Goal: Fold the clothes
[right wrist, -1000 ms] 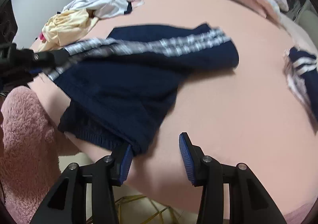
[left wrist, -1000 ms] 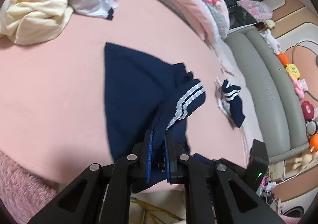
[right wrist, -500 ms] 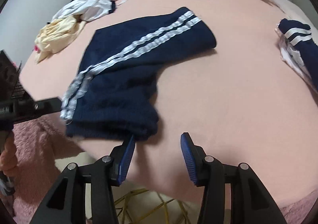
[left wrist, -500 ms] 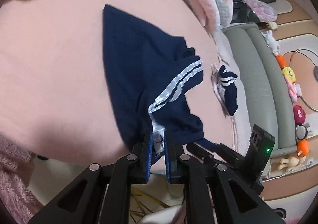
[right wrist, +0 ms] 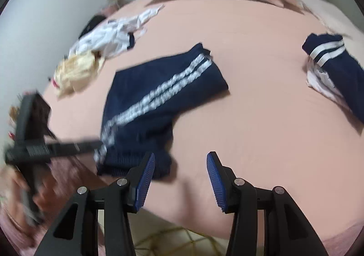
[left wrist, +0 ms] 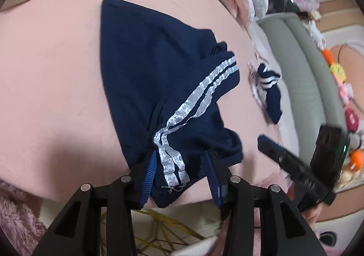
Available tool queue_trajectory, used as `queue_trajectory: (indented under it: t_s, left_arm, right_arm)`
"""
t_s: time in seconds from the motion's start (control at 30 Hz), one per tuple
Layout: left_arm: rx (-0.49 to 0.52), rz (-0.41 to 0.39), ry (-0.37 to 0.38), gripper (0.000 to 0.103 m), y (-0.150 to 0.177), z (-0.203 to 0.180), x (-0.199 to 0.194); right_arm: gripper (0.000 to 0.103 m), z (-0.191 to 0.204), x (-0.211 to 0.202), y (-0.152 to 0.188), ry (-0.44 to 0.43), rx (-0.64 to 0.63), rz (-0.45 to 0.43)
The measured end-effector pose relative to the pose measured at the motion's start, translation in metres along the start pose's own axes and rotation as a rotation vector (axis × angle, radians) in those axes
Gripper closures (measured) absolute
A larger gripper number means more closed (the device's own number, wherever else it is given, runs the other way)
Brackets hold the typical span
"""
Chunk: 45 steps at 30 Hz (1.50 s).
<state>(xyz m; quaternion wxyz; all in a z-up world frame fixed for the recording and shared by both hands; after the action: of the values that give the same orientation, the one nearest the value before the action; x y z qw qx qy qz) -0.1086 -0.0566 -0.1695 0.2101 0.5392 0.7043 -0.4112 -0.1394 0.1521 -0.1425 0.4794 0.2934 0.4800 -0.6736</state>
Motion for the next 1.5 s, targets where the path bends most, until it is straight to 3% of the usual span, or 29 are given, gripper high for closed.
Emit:
queue_trajectory:
  t_s: [0.07, 0.2, 0.33, 0.43, 0.67, 0.8, 0.87, 0.97, 1.0, 1.07, 1.27, 1.37, 1.5]
  left_arm:
    - [0.018, 0.015, -0.037, 0.097, 0.0, 0.0, 0.004]
    - [0.013, -0.022, -0.04, 0.101, -0.002, -0.002, -0.011]
    - [0.011, -0.062, -0.05, 0.101, 0.0, -0.003, -0.032]
    - [0.0, -0.053, -0.056, 0.101, 0.003, 0.0, -0.03]
    - [0.002, 0.041, -0.145, 0.101, 0.019, 0.019, -0.006]
    - [-0.048, 0.087, -0.091, 0.097, 0.023, 0.025, -0.005]
    - [-0.044, 0.058, -0.087, 0.092, 0.015, 0.025, -0.015]
    - [-0.035, 0.011, -0.082, 0.073, 0.001, 0.024, -0.031]
    - [-0.028, 0.004, -0.097, 0.063, -0.003, 0.024, -0.035]
    - [-0.014, -0.009, -0.131, 0.053, -0.012, 0.024, -0.042]
    - [-0.018, 0.077, -0.228, 0.051, -0.018, 0.048, -0.014]
    - [0.059, 0.032, -0.231, 0.052, -0.033, 0.029, -0.023]
    - [0.236, -0.045, -0.217, 0.052, -0.061, -0.015, -0.026]
  right_arm:
    - [0.056, -0.001, 0.016, -0.004, 0.01, 0.021, 0.02]
    - [0.056, 0.003, 0.037, 0.0, 0.006, 0.05, 0.078]
    - [0.056, 0.017, 0.033, 0.003, 0.007, 0.0, 0.065]
    - [0.056, 0.029, 0.037, 0.002, -0.011, -0.043, 0.08]
    - [0.056, 0.016, 0.074, 0.02, 0.054, -0.039, 0.156]
    - [0.055, 0.009, 0.066, 0.026, 0.034, -0.056, 0.122]
    - [0.054, 0.004, 0.059, 0.025, 0.037, -0.036, 0.129]
    - [0.053, 0.001, 0.038, 0.013, 0.002, 0.007, 0.071]
    - [0.052, 0.0, 0.033, 0.008, -0.02, 0.029, 0.047]
    - [0.052, -0.007, 0.03, 0.0, -0.056, 0.093, 0.035]
    - [0.049, -0.01, 0.066, 0.006, -0.092, 0.121, 0.158]
    - [0.06, -0.004, 0.063, 0.009, -0.048, 0.069, 0.168]
    - [0.06, -0.021, 0.039, 0.004, -0.054, 0.134, 0.108]
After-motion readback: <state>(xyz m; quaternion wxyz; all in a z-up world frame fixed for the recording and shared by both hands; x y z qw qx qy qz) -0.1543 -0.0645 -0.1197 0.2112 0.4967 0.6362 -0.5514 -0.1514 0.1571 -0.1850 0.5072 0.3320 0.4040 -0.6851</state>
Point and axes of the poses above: each gripper's, at about its wrist camera, not at the fingertips, and x roughly the way its jaws point, z to its left, y to its underside, the point moved 7 cm from there along x, roughly the way its jaws point, and after that the axes turned 14 degrees about x, right-handed, at the moved point
